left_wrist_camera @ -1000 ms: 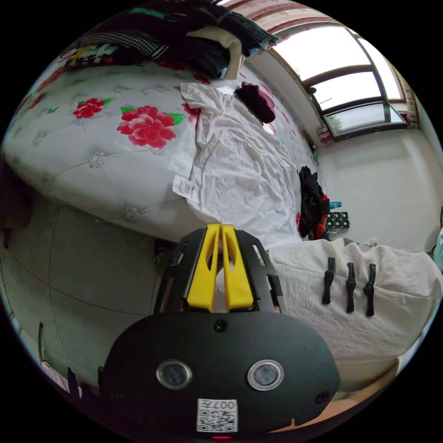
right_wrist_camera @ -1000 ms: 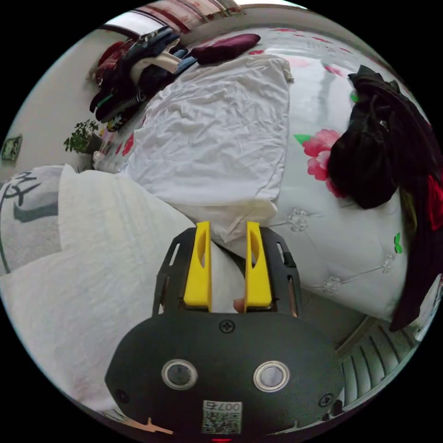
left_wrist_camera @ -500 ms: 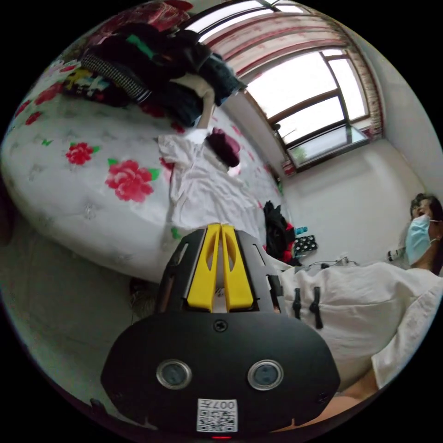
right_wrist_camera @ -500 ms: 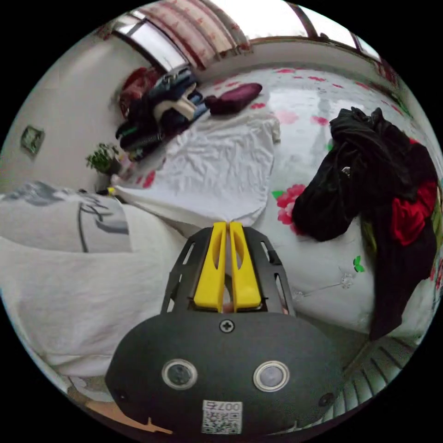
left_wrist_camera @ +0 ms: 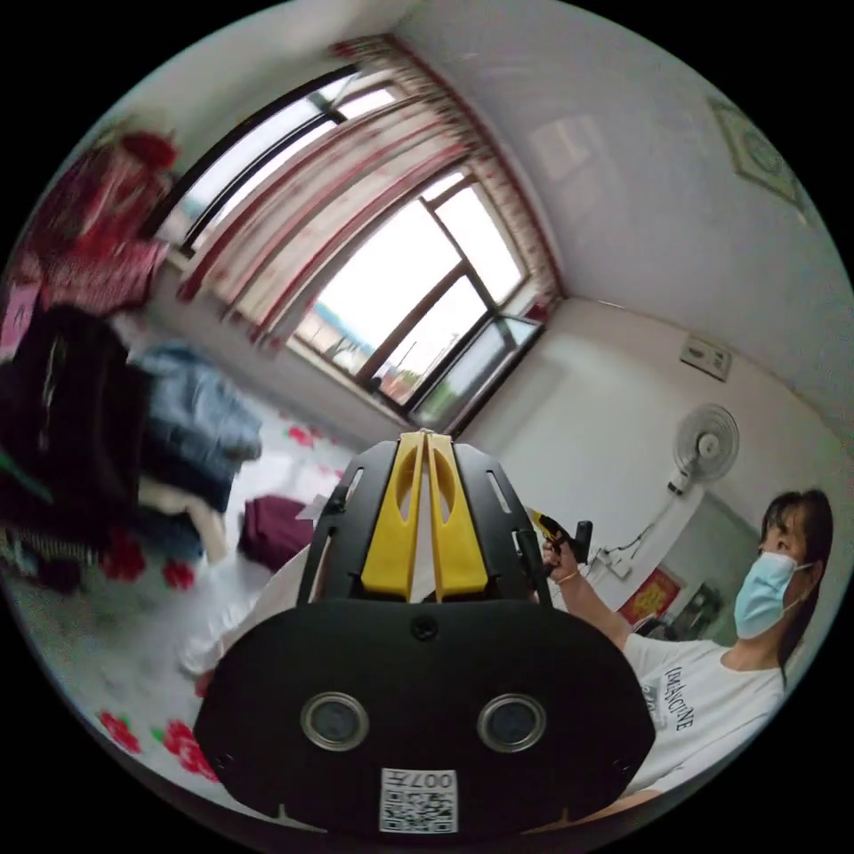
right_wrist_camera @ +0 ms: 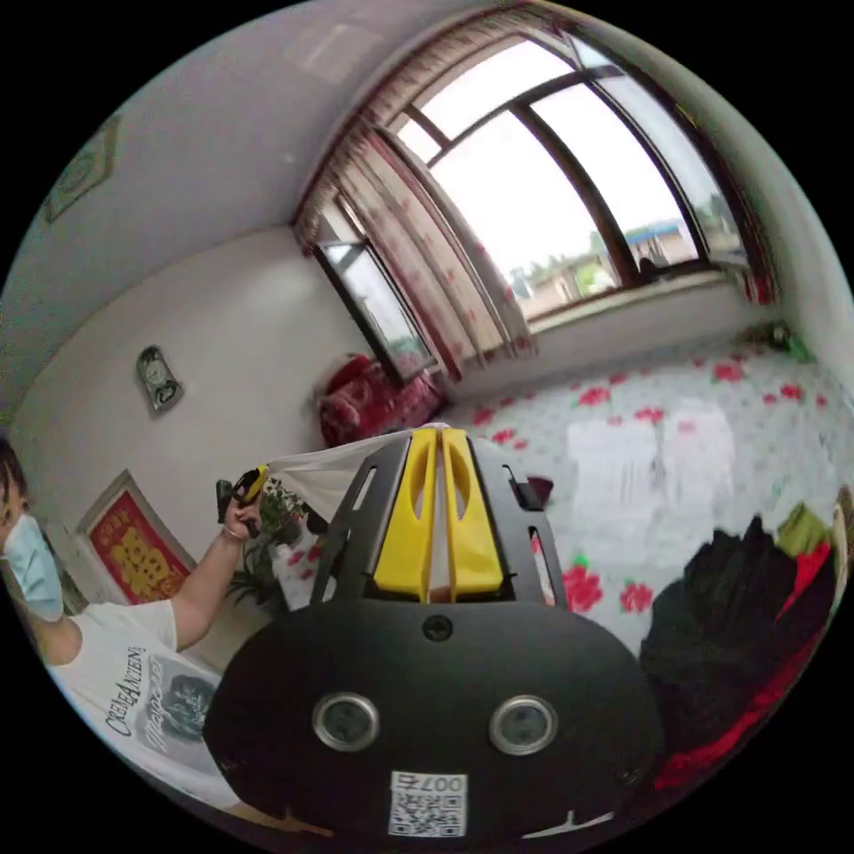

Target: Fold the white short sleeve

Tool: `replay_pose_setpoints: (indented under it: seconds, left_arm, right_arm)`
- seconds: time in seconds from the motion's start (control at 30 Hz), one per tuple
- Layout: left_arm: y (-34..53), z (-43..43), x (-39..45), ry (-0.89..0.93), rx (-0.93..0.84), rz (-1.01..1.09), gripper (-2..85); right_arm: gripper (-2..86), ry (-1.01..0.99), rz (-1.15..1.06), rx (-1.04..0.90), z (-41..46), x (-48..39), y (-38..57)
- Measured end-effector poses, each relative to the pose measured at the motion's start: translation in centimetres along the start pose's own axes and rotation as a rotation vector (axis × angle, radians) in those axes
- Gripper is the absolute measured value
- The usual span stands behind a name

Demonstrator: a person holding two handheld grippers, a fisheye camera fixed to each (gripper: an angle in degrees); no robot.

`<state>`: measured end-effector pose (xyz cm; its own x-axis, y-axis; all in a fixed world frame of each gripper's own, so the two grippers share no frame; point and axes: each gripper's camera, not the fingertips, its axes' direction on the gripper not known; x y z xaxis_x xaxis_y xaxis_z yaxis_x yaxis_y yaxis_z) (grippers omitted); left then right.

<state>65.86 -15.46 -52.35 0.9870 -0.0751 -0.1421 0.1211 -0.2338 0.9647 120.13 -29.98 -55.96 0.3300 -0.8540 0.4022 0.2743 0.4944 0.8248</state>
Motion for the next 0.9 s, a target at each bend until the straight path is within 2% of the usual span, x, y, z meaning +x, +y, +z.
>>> replay_pose_setpoints:
  seconds: [0.1, 0.2, 0.37, 0.57, 0.8, 0.9]
  left_arm:
    - [-2.6, -2.6, 6.0, 0.017, 0.03, 0.161, -1.0]
    - [-1.1, -5.0, 9.4, 0.003, 0.033, 0.255, -1.0]
    - [5.9, -7.4, 9.2, 0.015, -0.028, 0.225, -1.0]
    - [19.2, -8.1, 3.7, -0.031, -0.162, -0.007, -1.0]
    - [33.2, -6.5, -5.4, -0.197, -0.367, -0.42, -1.0]
    - [36.7, -5.6, -7.8, -0.232, -0.45, -0.523, -1.0]
  right_arm:
    - [-0.2, 0.024, -0.188, 0.109, -5.5, -5.2, -2.8]
    - [-0.2, -0.002, -0.301, 0.154, -10.1, -7.6, -1.3]
    - [-0.3, -0.087, -0.312, 0.08, -13.9, -6.8, 5.4]
    - [-0.3, -0.013, -0.171, -0.174, -12.5, -2.7, 17.5]
    - [-0.2, 0.049, 0.231, -0.483, -6.6, 6.2, 34.2]
    - [-0.3, 0.033, 0.393, -0.559, -5.1, 9.5, 39.7]
